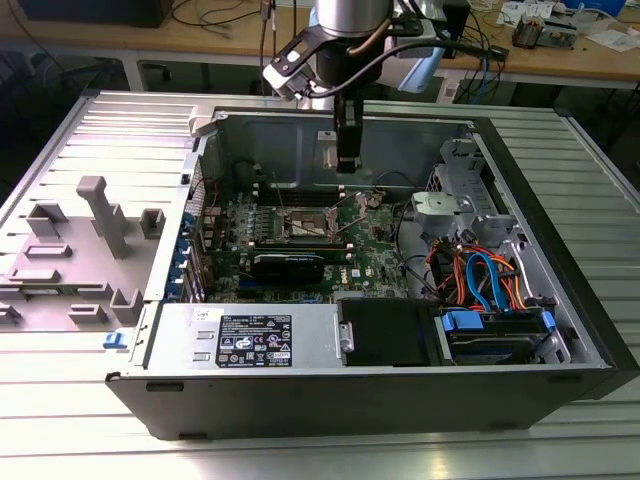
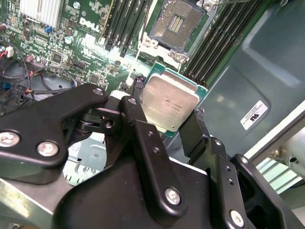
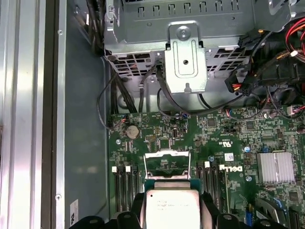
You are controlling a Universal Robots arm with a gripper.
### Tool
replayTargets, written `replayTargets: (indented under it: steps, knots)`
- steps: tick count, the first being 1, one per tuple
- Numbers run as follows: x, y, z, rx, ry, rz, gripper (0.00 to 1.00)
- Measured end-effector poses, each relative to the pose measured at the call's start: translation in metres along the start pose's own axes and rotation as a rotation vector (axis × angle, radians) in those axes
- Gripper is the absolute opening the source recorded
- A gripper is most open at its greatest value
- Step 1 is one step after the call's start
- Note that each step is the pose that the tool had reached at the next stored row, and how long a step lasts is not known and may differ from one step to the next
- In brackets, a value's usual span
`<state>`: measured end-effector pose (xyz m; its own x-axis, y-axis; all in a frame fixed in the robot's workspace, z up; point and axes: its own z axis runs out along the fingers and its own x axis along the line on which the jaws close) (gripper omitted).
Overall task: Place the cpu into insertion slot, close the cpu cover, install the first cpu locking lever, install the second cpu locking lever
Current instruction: 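Place the cpu into insertion slot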
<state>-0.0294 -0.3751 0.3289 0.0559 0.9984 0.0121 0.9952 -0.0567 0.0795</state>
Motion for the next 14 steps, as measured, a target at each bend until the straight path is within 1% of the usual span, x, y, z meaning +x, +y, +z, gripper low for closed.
replayTargets:
  steps: [2, 5, 9, 14]
  knots:
    - [-0.0004, -0.0029, 0.0015, 0.0000, 0.0001, 0.000, 0.55]
    - [-0.0009, -0.0094, 0.0035, 0.0000, 0.0001, 0.000, 0.55]
    - [-0.0013, -0.0177, 0.0081, 0.0001, 0.0002, 0.000, 0.55]
    - [-0.0016, -0.0214, 0.0151, 0.0009, 0.0001, 0.000, 0.55]
